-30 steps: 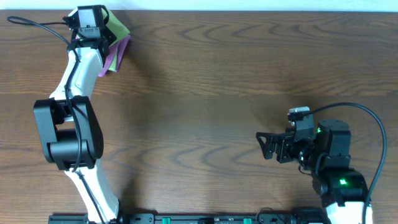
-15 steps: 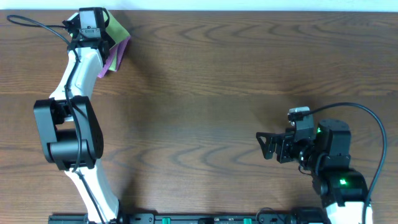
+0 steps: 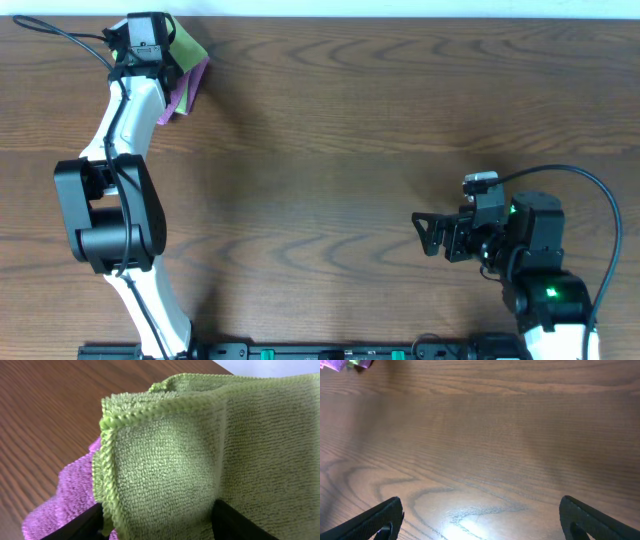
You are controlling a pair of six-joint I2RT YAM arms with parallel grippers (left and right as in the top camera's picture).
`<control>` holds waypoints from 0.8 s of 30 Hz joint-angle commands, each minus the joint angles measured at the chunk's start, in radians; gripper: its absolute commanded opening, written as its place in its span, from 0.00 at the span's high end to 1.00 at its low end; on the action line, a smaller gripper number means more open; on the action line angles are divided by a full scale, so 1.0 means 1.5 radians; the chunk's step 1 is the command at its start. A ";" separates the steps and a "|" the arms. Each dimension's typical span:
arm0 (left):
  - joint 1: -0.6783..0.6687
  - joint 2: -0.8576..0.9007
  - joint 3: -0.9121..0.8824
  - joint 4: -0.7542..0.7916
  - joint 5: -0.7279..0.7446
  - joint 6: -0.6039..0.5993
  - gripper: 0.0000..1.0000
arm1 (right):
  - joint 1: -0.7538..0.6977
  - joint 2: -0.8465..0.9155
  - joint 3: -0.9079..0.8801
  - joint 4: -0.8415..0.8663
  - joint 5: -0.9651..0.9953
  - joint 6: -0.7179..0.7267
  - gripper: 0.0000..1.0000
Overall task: Fold the cloth
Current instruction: 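Carry the green square with the left gripper onto the pink cloth stack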
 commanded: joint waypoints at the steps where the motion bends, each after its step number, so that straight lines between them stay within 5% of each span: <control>1: 0.002 -0.002 0.009 -0.009 -0.047 0.016 0.34 | -0.008 -0.002 -0.003 0.001 -0.003 0.003 0.01; 24: 0.020 -0.055 0.009 -0.035 -0.069 0.036 0.23 | -0.008 -0.002 -0.003 0.001 -0.003 0.003 0.01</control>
